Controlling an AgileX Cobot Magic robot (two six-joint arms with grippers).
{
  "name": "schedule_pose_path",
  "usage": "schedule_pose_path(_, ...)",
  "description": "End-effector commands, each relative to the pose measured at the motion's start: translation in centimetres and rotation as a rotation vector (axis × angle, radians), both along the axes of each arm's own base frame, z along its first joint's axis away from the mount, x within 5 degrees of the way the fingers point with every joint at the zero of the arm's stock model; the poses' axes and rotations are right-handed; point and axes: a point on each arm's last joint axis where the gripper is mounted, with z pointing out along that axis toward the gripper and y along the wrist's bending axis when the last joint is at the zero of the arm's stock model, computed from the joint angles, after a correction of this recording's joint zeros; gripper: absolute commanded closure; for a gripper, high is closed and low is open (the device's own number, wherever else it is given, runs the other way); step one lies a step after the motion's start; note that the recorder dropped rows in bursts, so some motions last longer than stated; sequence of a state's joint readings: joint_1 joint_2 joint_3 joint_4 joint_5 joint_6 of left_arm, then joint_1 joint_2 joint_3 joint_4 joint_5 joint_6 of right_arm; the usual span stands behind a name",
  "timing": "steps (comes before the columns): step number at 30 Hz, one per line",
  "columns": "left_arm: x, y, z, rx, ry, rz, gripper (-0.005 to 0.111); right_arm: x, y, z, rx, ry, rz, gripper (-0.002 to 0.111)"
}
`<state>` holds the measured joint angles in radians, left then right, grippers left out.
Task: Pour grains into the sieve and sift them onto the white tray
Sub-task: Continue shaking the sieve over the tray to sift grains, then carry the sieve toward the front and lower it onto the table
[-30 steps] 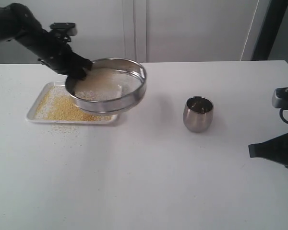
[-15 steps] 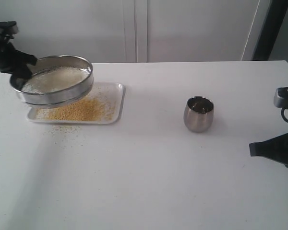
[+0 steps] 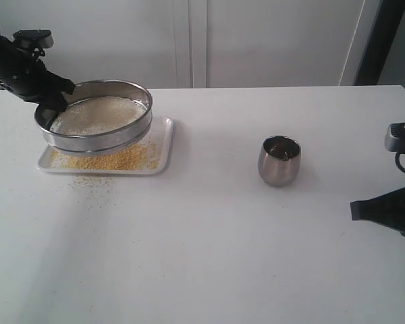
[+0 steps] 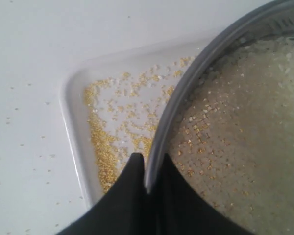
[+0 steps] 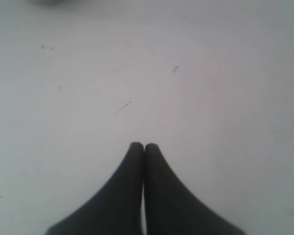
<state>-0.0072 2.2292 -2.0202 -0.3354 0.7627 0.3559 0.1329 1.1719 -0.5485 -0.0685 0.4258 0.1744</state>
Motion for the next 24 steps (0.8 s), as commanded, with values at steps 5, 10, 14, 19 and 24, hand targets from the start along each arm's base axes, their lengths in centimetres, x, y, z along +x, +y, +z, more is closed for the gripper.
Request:
schedule_pose_path(5,-2.7,0.0,3.1,-0.039,-0.148,0.095,0.107,0.0,-0.1,0.0,-0.002,-0.008,-0.003,0.108)
schedule_pose_path(10,-4.7,0.4,4.0,-0.028,-0.217,0.146,0.107,0.0,-0.1,0.0,-0.002,-0.008,-0.003,0.108)
schedule_pose_path(14,-5.9,0.8,4.4,0.021,-0.299,0.141,0.107,0.0,-0.1,0.0,-0.002,-0.008,-0.003,0.108)
schedule_pose_path(19,-7.4,1.7,2.8,0.02,-0.413,0.288,0.107,0.0,-0.1,0.0,-0.002,-0.008,-0.003,0.108)
schedule_pose_path(24,-8.7,1.9,1.5,0.008,-0.385,0.337,0.107,-0.1,-0.1,0.0,-0.003,-0.005,-0.003,0.108)
